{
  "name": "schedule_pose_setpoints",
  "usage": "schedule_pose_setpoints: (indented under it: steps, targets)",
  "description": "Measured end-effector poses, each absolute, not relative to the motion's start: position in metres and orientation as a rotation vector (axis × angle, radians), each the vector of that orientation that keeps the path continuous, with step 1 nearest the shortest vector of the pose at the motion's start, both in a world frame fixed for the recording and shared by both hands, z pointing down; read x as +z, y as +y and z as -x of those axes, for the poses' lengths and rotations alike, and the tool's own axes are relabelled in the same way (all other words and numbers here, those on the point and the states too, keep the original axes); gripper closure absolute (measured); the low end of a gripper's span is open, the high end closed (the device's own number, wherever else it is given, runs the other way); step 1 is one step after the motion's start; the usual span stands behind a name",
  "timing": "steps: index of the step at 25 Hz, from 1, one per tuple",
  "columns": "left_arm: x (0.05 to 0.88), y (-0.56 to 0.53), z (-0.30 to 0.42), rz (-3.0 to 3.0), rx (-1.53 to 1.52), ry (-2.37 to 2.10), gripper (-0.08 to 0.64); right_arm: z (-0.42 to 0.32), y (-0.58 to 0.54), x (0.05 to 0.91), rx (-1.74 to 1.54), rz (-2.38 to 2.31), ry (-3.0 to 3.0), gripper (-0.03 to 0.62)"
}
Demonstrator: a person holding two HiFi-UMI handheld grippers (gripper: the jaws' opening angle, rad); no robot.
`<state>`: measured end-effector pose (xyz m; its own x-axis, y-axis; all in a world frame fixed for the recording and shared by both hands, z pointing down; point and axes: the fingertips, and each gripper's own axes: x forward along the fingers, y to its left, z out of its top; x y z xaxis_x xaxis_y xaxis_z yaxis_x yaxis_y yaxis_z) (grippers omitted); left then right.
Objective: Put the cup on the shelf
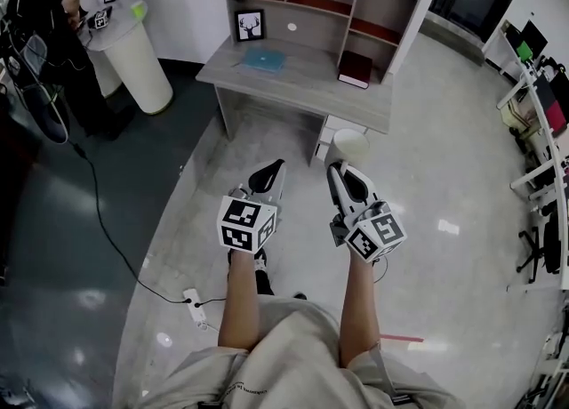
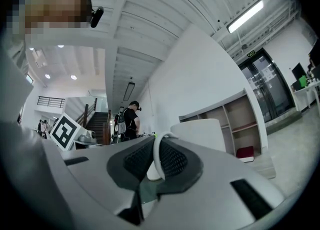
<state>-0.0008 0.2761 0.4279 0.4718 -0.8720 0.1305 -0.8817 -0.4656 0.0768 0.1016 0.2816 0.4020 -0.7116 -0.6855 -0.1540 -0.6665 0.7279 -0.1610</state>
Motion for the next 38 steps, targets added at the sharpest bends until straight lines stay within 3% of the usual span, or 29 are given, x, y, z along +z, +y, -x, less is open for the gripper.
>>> schedule_pose_setpoints:
  steps: [38]
  targets:
    - [0.427,0.083,0.139,-2.646,0.036,-1.388,0.551,-0.013,0.105,0.382,-0.017,1.359,2.621,0.558]
